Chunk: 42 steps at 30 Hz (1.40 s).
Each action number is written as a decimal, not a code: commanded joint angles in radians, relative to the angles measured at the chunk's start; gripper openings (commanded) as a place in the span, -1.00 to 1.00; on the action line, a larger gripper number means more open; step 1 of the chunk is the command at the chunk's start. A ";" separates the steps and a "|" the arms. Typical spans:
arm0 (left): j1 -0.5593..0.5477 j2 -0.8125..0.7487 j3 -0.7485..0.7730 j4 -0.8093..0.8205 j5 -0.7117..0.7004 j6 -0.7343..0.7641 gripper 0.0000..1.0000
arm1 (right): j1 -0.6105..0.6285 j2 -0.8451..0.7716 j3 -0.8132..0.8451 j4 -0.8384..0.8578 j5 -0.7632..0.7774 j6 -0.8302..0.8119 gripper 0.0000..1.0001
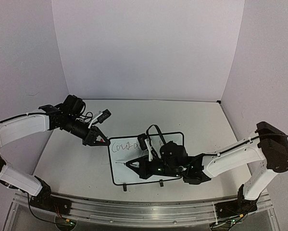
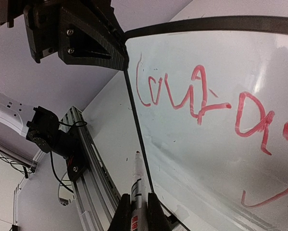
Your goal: Write a sentence on the whiteboard
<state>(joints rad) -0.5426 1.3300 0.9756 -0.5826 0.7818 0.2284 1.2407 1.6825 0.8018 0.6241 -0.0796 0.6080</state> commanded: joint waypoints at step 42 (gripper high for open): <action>-0.022 0.019 0.011 -0.010 -0.067 0.013 -1.00 | 0.042 0.086 -0.003 0.046 0.071 0.101 -1.00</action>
<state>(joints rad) -0.5446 1.3300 0.9756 -0.5819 0.7815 0.2287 1.2789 1.7485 0.7963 0.5797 -0.0296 0.6923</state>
